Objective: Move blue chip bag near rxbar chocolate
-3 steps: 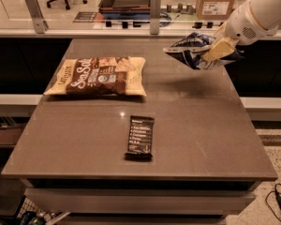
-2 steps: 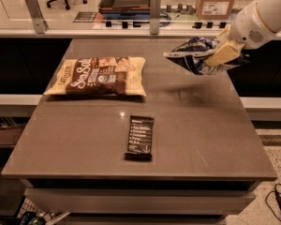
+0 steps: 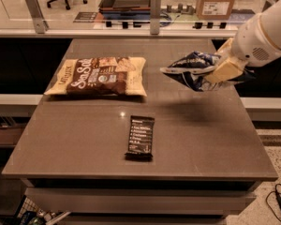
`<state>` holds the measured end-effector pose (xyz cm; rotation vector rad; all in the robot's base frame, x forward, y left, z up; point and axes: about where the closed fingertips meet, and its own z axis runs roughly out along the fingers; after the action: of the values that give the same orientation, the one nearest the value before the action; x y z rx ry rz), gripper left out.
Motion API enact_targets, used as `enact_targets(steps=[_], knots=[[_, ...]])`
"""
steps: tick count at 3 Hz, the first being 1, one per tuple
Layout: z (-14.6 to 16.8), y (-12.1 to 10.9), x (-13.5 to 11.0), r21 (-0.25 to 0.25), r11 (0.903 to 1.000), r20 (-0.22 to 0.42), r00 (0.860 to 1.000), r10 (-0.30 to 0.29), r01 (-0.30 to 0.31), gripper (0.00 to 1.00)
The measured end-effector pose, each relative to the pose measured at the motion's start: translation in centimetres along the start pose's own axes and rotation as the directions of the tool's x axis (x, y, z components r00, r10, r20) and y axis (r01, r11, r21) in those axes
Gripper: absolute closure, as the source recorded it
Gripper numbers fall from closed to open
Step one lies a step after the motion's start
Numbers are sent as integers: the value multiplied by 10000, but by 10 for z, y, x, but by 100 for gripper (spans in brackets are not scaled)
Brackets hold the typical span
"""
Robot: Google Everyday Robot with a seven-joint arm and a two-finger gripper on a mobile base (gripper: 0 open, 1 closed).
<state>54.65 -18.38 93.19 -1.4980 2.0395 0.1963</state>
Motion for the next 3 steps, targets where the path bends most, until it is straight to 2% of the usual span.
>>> enact_targets(steps=[2,3], knots=[[-5,51,19,518,9970,-65,9983,586,-582,100],[-2,73,32,849,9916,20,9952,975,-973,100]])
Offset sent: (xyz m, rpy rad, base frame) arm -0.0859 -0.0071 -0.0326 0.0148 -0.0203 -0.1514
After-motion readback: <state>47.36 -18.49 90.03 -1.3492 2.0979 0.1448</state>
